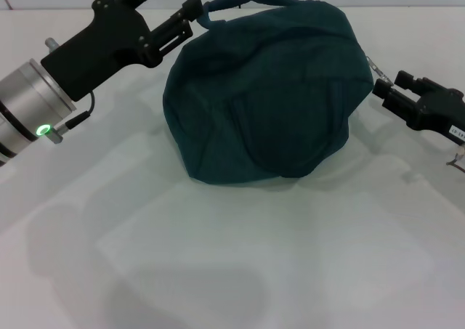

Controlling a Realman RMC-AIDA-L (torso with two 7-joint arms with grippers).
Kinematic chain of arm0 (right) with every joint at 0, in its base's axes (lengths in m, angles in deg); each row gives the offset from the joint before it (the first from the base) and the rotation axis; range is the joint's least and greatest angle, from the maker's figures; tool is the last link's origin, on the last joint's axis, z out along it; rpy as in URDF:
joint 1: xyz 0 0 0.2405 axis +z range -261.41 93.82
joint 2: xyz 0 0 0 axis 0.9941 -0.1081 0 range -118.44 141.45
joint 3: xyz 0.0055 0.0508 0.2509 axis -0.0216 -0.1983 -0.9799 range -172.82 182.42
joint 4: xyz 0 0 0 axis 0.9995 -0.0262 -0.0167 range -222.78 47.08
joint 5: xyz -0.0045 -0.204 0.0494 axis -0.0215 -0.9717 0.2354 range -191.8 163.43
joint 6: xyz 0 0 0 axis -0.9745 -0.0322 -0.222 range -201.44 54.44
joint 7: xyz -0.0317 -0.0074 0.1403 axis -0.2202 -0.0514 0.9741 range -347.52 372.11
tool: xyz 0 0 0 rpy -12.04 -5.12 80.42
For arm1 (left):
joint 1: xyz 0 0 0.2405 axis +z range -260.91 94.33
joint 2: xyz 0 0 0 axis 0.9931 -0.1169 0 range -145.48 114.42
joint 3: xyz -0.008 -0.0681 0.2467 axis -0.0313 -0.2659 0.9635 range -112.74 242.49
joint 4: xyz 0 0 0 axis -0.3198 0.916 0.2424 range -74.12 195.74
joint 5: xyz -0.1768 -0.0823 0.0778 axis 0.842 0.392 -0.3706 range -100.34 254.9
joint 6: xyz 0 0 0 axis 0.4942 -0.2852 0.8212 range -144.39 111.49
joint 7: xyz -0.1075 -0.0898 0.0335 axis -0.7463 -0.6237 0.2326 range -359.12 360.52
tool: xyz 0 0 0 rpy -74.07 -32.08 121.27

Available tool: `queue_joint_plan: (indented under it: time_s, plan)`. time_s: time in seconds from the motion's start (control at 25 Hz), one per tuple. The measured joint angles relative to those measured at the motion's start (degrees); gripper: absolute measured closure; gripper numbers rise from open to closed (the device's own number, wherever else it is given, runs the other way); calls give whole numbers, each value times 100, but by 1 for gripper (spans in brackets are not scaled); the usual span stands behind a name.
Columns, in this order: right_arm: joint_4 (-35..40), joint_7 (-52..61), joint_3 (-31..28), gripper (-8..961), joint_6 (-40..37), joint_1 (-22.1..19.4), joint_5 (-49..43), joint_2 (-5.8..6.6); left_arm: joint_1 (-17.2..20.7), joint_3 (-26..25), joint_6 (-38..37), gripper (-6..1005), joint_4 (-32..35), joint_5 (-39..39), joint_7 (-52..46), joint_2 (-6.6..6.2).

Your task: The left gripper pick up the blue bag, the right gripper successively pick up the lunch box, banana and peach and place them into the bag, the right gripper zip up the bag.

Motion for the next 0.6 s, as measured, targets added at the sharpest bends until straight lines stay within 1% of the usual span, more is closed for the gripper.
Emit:
queue_joint_plan:
  time_s: [0.08, 0.2, 0.36, 0.44, 0.52, 0.6]
  plan:
    - [-10, 1, 4, 422, -9, -27, -51, -1, 1, 0, 0, 370, -4, -8, 1, -1]
    - [-10, -26, -14, 423, -41, -108, -126, -10, 4, -1, -1, 355, -15, -13, 9, -1]
    - [7, -66, -38, 423, -132, -233, -111, -20, -32, -1, -10, 348, -222, 16, 207, 14]
    - [11, -104, -44, 424, -471, -328, -122, -6, -79, 1, -17, 352, -346, 27, 322, 18]
    - [3, -287, -46, 424, -1000, -425, -131, 8, -137, 5, -19, 356, -451, 28, 370, 19]
    - [-4, -670, -46, 424, -1742, -543, -133, -1, -173, 5, -71, 360, -541, 32, 412, 20]
